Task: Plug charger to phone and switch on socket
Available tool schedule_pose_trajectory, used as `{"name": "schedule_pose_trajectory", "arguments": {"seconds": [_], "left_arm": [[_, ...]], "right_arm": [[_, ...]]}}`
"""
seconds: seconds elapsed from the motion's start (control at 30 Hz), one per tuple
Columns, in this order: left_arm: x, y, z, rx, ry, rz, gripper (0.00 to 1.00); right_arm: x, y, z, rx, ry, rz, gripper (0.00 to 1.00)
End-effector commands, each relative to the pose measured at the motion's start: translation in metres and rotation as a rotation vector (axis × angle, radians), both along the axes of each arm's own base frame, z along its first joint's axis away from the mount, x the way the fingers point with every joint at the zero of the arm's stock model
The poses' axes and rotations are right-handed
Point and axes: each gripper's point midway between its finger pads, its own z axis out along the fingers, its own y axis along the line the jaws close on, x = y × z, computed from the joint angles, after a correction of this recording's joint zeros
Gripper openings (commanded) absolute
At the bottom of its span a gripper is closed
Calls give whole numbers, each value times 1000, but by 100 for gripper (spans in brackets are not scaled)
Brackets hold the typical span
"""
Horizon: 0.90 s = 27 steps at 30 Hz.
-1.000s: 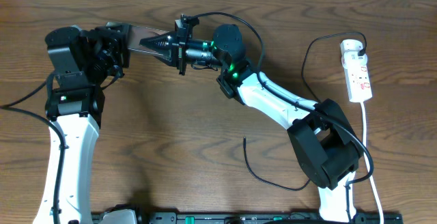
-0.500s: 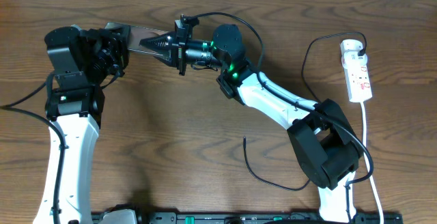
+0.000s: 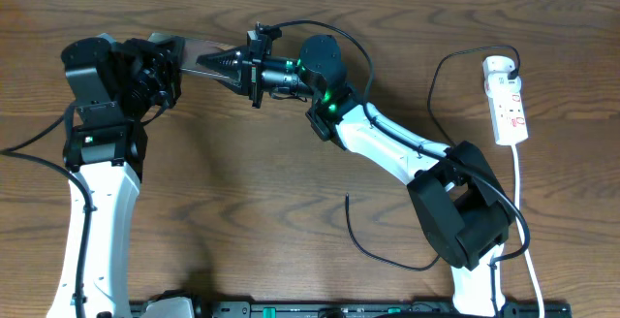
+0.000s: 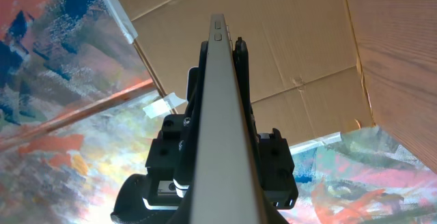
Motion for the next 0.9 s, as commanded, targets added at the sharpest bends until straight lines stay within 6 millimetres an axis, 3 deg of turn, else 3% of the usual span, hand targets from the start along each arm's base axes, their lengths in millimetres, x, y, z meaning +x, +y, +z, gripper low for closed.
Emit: {"name": "schedule_pose_trajectory", "arguments": {"seconds": [0.0,0.13,0.43,0.53,0.6,0.73,0.87], "left_arm": [[2,-7,10,-33,-11,-25,7],[2,-7,10,-33,-11,-25,7],[2,-7,10,-32,-11,-25,7],[2,-6,9,-32,-10,-24,7],[2,-6,10,-31,-11,-24,7],[2,-6,10,-27,-12,-22,8],[2,-1,9,-4,-18,-16,7]], "right_arm": [[-16,7,17,16,-123,28,2],[-16,7,17,17,-123,27,1],[-16,7,17,16,-130,26,21],[-16,7,17,16,-131,26,34],[-16,7,17,14,-152,23,51],[-15,7,17,14,-169,20,99],[-15,7,17,13,-177,18,99]]}}
